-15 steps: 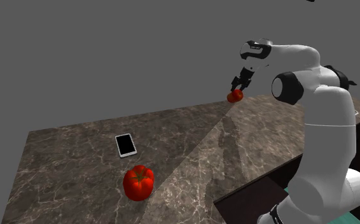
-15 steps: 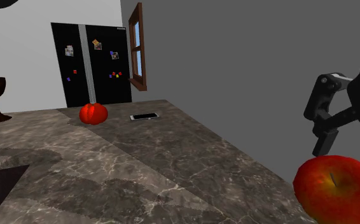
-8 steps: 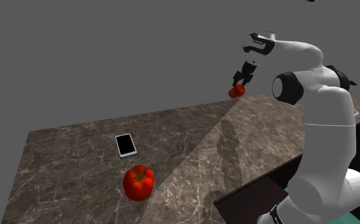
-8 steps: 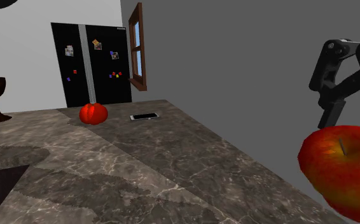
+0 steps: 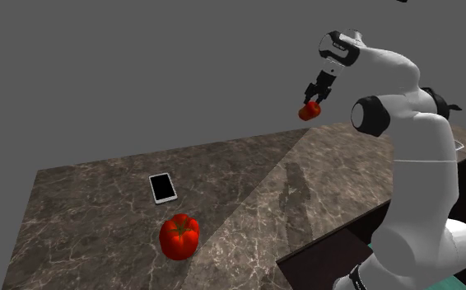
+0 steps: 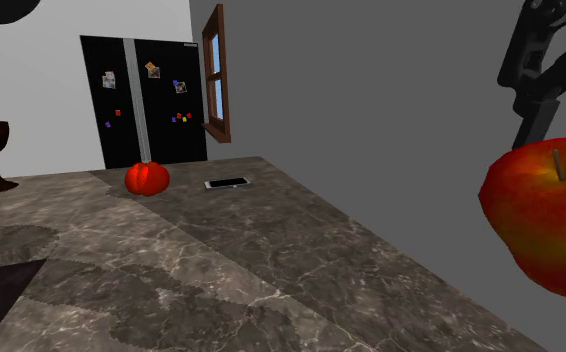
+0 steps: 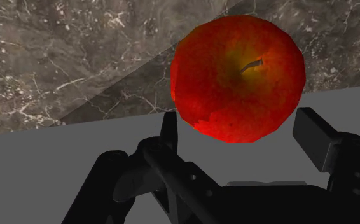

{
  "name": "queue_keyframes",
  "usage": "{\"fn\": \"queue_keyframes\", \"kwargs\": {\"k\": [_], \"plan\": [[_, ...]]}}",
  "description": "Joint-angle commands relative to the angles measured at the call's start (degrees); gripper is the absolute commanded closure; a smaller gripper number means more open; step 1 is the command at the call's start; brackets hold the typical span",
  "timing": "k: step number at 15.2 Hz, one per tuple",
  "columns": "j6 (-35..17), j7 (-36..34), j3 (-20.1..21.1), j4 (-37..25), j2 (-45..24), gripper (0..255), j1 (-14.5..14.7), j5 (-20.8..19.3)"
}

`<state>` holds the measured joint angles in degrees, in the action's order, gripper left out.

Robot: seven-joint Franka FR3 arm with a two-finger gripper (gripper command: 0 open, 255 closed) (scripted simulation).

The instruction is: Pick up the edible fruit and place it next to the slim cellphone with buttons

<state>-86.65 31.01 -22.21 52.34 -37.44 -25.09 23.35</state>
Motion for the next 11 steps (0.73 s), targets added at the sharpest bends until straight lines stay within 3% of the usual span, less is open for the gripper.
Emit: {"fn": "queue_keyframes", "kwargs": {"k": [1, 6, 8, 11], "plan": [[2.3, -0.5, 0.2, -3.4, -1.0, 255, -0.9, 0.3], [8.7, -2.3, 1.1, -14.7, -5.3, 255, -3.7, 1.3], [2.3, -1.9, -0.5, 0.9, 3.6, 255, 2.2, -0.8], [-3.0, -3.7, -1.2, 14.0, 11.8, 255, 8.1, -3.3]]}}
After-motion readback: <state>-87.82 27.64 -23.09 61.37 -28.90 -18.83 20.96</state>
